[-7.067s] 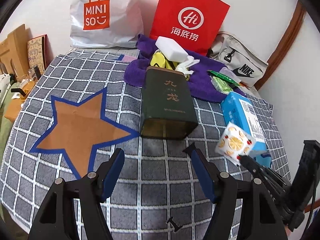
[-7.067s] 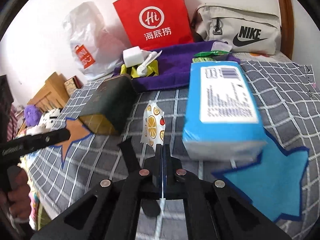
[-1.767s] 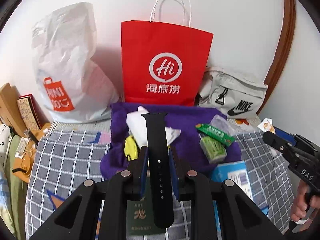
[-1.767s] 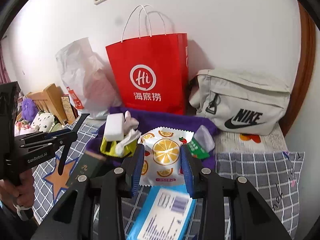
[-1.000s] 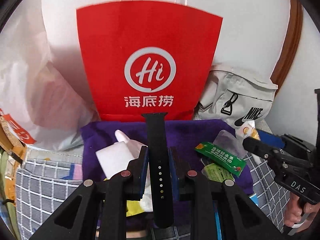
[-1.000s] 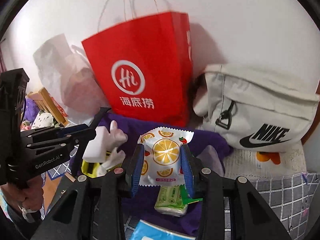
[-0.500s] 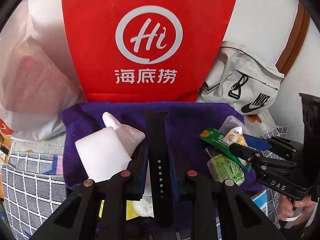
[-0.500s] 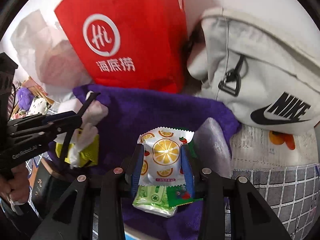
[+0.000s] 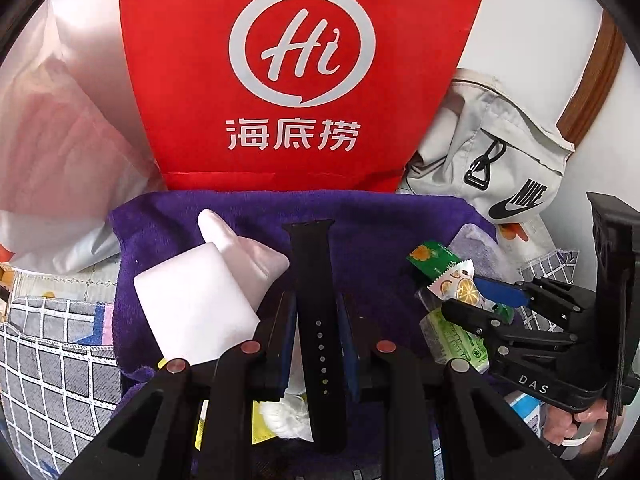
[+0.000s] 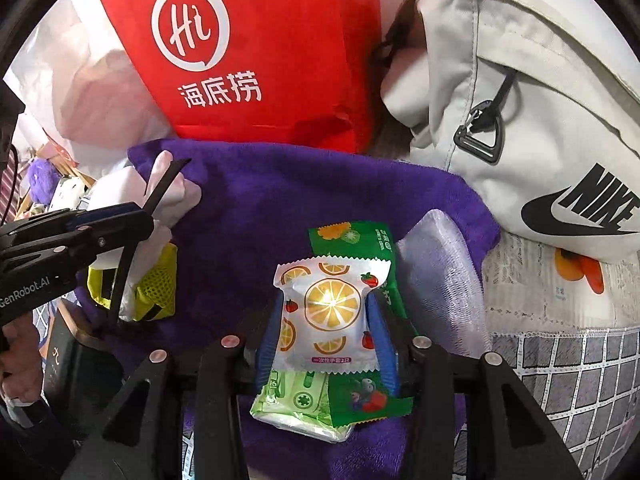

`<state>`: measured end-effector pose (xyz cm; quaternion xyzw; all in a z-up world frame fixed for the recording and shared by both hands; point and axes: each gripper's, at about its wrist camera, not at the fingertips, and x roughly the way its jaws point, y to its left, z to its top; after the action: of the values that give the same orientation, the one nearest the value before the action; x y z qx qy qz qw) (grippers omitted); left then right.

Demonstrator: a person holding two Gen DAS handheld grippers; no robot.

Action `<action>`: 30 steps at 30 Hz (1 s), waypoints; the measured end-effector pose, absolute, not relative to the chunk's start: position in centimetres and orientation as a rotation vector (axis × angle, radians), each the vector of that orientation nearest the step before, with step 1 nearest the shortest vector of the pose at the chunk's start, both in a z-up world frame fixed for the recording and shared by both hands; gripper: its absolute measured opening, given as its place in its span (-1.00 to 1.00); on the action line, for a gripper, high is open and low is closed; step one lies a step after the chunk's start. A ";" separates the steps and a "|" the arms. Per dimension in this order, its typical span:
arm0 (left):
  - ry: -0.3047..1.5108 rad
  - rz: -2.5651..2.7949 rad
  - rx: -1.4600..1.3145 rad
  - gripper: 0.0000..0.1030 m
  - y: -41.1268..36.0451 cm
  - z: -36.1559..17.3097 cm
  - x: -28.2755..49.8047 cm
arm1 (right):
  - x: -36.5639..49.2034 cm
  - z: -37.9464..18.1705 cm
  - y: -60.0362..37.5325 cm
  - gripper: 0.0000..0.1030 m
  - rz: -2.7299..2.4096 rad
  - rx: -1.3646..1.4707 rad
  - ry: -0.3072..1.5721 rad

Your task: Organize soft objects

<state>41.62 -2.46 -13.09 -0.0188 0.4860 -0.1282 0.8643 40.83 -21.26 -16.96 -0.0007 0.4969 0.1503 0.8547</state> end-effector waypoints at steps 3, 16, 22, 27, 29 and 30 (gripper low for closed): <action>1.017 -0.273 -0.042 -0.59 -2.4 -13.2 41.7 | 40.9 -16.9 -21.4 -0.03 0.323 0.016 1.046; 1.024 -0.260 -0.040 -0.25 -2.6 -12.3 41.5 | 40.3 -15.1 -20.5 0.38 0.318 -0.006 1.016; 0.990 -0.255 -0.021 -0.08 -3.1 -10.1 40.3 | 39.5 -13.0 -21.5 0.38 0.293 0.018 0.993; 0.940 -0.229 -0.020 0.19 -2.7 -7.2 38.5 | 37.8 -10.2 -22.3 0.38 0.275 0.067 0.954; 0.926 -0.217 -0.022 0.25 -2.6 -6.1 37.4 | 36.7 -8.8 -22.2 0.53 0.257 0.051 0.937; 0.924 -0.214 -0.022 0.26 -2.5 -5.7 37.0 | 36.0 -8.1 -22.1 0.69 0.240 0.033 0.919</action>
<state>36.98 -2.53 -5.66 -0.0106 0.4449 -0.1029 0.8896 36.00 -22.08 -8.07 0.0157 0.4423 0.1155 0.8893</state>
